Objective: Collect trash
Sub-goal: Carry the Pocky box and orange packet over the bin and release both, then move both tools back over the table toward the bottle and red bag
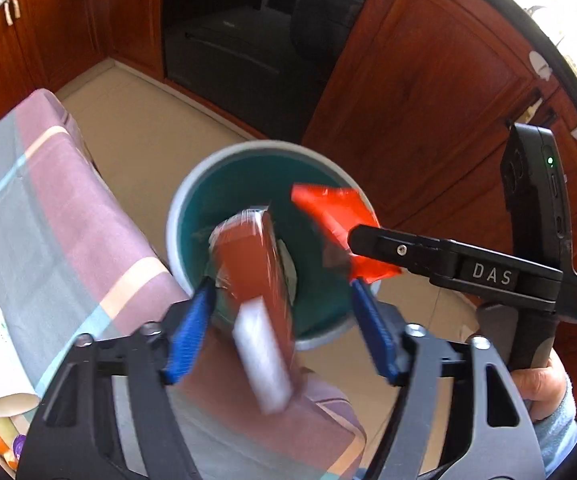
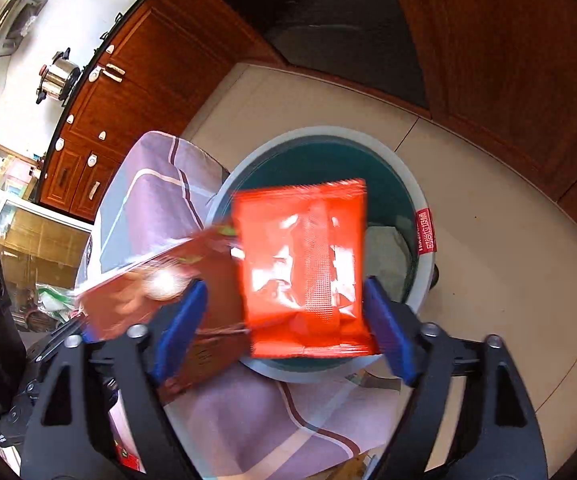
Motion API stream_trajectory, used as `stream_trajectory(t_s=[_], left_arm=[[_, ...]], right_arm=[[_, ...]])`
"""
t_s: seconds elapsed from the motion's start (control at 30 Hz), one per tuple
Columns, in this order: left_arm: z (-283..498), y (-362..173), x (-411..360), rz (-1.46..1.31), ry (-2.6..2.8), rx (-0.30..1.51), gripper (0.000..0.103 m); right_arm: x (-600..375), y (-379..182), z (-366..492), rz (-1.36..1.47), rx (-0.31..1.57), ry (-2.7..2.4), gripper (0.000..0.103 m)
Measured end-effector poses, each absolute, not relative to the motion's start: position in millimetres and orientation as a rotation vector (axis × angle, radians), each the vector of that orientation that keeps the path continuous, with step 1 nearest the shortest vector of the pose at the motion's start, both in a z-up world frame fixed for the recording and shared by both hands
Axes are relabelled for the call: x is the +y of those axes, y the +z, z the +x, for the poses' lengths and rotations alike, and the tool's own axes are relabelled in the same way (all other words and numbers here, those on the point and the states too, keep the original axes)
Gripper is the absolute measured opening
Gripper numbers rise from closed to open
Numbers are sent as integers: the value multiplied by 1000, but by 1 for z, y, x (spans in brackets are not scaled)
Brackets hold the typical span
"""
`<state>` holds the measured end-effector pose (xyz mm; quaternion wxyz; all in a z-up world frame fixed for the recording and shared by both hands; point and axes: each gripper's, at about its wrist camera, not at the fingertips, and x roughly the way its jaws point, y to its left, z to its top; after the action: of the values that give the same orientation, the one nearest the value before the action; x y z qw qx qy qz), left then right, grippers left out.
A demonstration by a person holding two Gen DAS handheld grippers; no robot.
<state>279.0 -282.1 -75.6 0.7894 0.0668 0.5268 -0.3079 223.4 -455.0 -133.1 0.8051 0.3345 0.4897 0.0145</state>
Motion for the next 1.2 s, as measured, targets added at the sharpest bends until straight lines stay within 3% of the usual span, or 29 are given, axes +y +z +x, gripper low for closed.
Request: stream_trajectory(t_s=[0.1,0.17,0.3,0.83,1.2], left_arm=[[280,-71,-278,123,-649,1138,96],[279,-68,-272,98,-643,1133,98],[275,-66,-262,73,-640,1145,99],[233,-48,-217,46,-624,1113,99],[182,-32,-134,23,-539,1076,99]], right_arm=[[-455,-131,221,710,1045,3,87],[-454,-129,218,696,1045,-11,88],[-451,-123,209,646,1049,-49,93],[-415,-96,186,566,1047,-22,93],[-352,-66,162,475,1043,63,93]])
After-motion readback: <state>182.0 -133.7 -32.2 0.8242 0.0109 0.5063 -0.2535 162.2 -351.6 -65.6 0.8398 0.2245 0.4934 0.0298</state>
